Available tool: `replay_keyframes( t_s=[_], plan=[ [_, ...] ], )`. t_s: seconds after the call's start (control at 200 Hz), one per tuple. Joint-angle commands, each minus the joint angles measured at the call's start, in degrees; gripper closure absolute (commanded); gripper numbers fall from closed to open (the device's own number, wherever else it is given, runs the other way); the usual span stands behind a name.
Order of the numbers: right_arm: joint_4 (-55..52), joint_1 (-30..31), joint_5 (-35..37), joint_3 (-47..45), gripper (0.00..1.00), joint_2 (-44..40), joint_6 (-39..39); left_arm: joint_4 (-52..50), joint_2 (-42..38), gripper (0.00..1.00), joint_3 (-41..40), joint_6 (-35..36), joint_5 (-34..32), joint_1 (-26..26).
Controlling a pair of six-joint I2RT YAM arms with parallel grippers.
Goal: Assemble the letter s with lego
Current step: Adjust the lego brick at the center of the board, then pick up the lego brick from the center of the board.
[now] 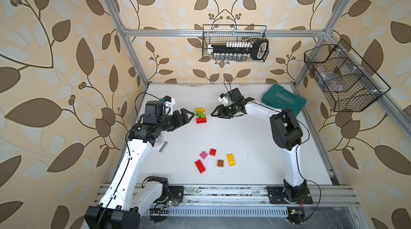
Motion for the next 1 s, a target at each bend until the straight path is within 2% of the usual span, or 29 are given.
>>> replay_keyframes(
  t_s=[0.0, 0.1, 0.19, 0.265, 0.375, 0.48, 0.585, 0.775, 0.995],
  plan=[
    [-4.7, 0.3, 12.7, -6.7, 0.44, -14.3, -9.4, -2.6, -1.0, 0.19, -0.2, 1.7, -1.8, -0.5],
    [-3.3, 1.4, 24.3, -16.2, 0.43, -28.7, -14.0, -5.3, -1.0, 0.20, -1.4, 1.3, -6.6, -4.6],
    [-0.6, 2.0, 31.8, -23.6, 0.35, -39.3, -16.1, -7.8, -0.2, 0.21, -2.8, -1.0, -14.9, -13.3],
    [-0.5, 1.0, 33.5, -26.3, 0.31, -44.4, -17.2, -10.4, 1.7, 0.23, -4.4, -4.8, -21.2, -20.7],
    [-3.1, -0.9, 33.7, -26.9, 0.31, -48.3, -15.9, -15.8, 5.3, 0.24, -6.6, -12.7, -30.3, -30.3],
    [-7.8, -2.5, 34.7, -25.5, 0.36, -49.8, -13.8, -18.8, 8.2, 0.23, -8.6, -22.1, -35.3, -38.0],
    [-10.6, -3.9, 34.5, -25.0, 0.44, -50.8, -12.3, -16.8, 11.7, 0.21, -10.3, -30.1, -36.2, -44.0],
    [-9.9, -5.3, 31.7, -27.3, 0.46, -53.3, -12.4, -13.8, 19.4, 0.17, -10.6, -37.4, -36.5, -50.0],
    [-10.4, -6.1, 30.2, -28.6, 0.46, -53.6, -12.5, -12.9, 20.5, 0.18, -12.9, -41.6, -37.8, -51.0]
  ],
)
